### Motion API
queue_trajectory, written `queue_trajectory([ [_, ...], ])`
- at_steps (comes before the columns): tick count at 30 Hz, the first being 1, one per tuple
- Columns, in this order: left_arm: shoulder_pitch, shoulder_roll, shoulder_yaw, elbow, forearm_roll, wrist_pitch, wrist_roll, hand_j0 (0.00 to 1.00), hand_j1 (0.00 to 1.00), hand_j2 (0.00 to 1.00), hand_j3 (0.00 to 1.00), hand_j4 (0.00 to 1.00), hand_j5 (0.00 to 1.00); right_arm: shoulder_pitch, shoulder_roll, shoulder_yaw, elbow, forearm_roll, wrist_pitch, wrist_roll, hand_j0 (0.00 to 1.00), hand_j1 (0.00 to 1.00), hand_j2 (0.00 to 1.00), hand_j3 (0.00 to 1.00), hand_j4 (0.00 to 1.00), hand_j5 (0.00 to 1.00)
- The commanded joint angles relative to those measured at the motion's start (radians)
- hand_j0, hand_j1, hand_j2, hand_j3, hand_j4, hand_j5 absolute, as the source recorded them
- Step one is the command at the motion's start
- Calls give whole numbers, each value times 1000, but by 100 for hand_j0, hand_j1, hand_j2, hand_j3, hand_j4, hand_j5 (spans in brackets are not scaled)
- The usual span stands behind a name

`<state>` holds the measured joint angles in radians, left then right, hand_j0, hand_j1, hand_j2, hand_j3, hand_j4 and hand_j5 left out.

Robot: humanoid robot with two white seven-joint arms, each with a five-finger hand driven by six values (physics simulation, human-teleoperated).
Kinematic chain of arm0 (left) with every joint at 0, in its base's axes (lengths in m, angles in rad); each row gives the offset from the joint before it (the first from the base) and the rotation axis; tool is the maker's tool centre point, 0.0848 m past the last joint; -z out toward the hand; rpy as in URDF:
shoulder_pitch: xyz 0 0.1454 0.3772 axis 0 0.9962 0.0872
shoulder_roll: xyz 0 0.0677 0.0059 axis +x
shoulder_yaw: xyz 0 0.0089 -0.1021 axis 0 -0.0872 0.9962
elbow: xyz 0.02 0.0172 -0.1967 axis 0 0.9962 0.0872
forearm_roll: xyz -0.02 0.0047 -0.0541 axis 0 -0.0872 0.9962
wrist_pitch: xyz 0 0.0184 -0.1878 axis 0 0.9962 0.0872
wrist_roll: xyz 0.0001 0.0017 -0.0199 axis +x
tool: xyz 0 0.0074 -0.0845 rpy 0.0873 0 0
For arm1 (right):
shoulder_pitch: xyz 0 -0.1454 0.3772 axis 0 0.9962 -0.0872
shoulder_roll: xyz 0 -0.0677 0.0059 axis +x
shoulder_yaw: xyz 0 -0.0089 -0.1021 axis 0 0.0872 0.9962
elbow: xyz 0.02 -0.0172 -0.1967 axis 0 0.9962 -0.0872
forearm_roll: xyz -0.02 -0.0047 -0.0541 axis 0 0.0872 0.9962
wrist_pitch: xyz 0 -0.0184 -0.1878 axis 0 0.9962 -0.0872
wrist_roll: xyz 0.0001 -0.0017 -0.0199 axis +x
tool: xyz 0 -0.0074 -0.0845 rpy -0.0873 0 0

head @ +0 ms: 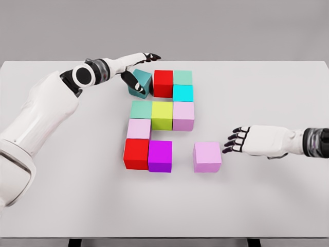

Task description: Assemble the squares on the desktop into the number 2

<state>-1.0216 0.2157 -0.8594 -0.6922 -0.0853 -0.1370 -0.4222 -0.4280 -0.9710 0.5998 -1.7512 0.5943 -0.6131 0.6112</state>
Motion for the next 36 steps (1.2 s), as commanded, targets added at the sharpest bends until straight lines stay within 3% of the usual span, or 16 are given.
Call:
queue_trajectory([
  [1,0,-3,0,0,-1,0,0,100,100,100,100,100,100,-2,0,14,-4,-4,2,0,100,100,100,100,100,100],
  [8,-6,37,2,-16,-1,-18,0,100,100,100,100,100,100,-3,3,21,-7,-8,2,0,100,100,100,100,100,100],
  [10,-6,71,5,-21,7,-85,-1,100,100,100,100,100,100,-5,3,40,-8,-10,2,0,100,100,100,100,100,100],
  [13,-6,109,5,-29,81,-194,-9,100,100,100,100,100,100,-8,5,44,-8,-10,2,0,100,100,100,100,100,100],
  [19,25,205,-26,-27,76,-276,-10,100,100,100,100,100,100,-37,12,81,-10,-14,2,0,100,100,100,100,100,100],
  [22,26,369,-139,-110,-50,-365,-12,100,100,100,100,100,100,-48,26,89,-10,-25,2,0,100,100,100,100,100,100],
  [24,31,445,-142,-139,-67,-474,-16,100,100,100,100,100,100,-52,26,97,-10,-30,2,0,100,100,100,100,100,100],
  [26,34,494,-142,-136,-63,-474,-89,100,100,100,100,100,100,-69,35,121,-10,-31,2,0,100,100,100,100,100,100],
  [29,31,485,-142,-133,-59,-474,-130,100,100,100,100,100,100,-75,41,127,-10,-37,2,0,100,100,100,100,100,100],
  [36,35,435,-144,-122,-67,-474,-132,100,100,100,100,100,100,-83,45,133,-10,-45,2,0,100,100,100,100,100,100],
])
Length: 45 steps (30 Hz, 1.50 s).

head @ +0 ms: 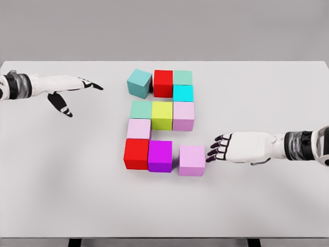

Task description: Assemble the squares on the desktop into the number 2

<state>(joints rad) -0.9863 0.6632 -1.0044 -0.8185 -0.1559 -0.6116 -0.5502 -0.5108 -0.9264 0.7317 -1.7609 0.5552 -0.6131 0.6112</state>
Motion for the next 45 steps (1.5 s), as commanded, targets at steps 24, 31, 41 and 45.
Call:
queue_trajectory([
  [24,-11,-183,4,82,-91,1,0,100,100,100,100,100,100,9,-12,32,-2,-11,2,0,100,100,100,100,100,100],
  [31,-28,-201,4,84,-120,1,0,100,100,100,100,100,100,-2,-5,38,-3,-21,2,0,100,100,100,100,100,100],
  [41,-40,-247,4,85,-171,1,0,100,100,100,100,100,100,-37,12,83,-3,-46,2,0,100,100,100,100,100,100],
  [45,-43,-249,4,81,-171,1,0,100,100,100,100,100,100,-44,20,84,-3,-54,2,0,100,100,100,100,100,100],
])
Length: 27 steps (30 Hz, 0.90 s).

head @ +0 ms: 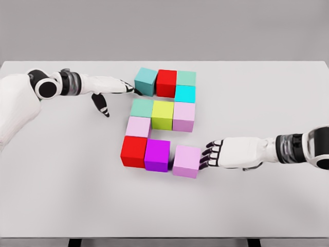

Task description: Assemble the squares on the desktop into the number 2

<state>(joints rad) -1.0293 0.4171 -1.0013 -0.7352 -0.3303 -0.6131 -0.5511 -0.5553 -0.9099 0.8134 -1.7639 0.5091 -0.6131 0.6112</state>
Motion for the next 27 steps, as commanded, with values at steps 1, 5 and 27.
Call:
queue_trajectory([
  [1,0,-3,3,-3,4,2,0,100,100,100,100,100,100,-2,3,3,0,-9,2,0,100,100,100,100,100,100],
  [5,0,0,9,0,5,2,2,100,100,100,100,100,100,-5,5,3,0,-11,2,0,100,100,100,100,100,100],
  [27,-6,2,49,76,5,122,36,100,100,100,100,100,100,-14,16,10,0,-29,2,0,100,100,100,100,100,100],
])
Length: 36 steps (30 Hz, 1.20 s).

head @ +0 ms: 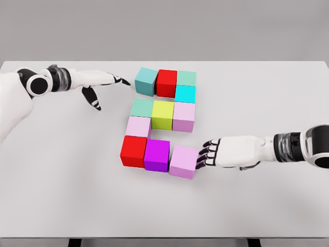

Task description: Assemble the squares on the desktop into the number 2

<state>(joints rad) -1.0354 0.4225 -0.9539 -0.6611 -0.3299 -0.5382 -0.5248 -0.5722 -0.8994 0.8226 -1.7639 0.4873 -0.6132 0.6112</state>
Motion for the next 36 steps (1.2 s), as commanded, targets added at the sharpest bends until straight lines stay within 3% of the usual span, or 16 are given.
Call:
queue_trajectory([
  [1,0,-4,1,2,5,60,9,100,100,100,100,100,100,0,7,1,0,-13,2,0,100,100,100,100,100,100],
  [4,0,-19,1,3,3,122,11,100,100,100,100,100,100,-2,7,1,0,-13,2,0,100,100,100,100,100,100],
  [17,-8,-30,-2,2,3,130,11,100,100,100,100,100,100,-15,11,-3,3,-32,2,0,100,100,100,100,100,100],
  [26,-8,-51,-2,0,-32,130,11,100,100,100,100,100,100,-8,-10,-77,11,-30,2,0,100,100,100,100,100,100],
  [29,-8,-54,-2,-5,-32,130,11,100,100,100,100,100,100,11,-49,-209,18,-39,2,0,100,100,100,100,100,100],
  [32,-8,-59,-3,-8,-35,127,11,100,100,100,100,100,100,28,-81,-319,44,-245,2,0,100,100,100,100,100,100],
  [36,-8,-67,-3,-11,-40,121,11,100,100,100,100,100,100,43,-84,-326,44,-280,2,0,100,100,100,100,100,100],
])
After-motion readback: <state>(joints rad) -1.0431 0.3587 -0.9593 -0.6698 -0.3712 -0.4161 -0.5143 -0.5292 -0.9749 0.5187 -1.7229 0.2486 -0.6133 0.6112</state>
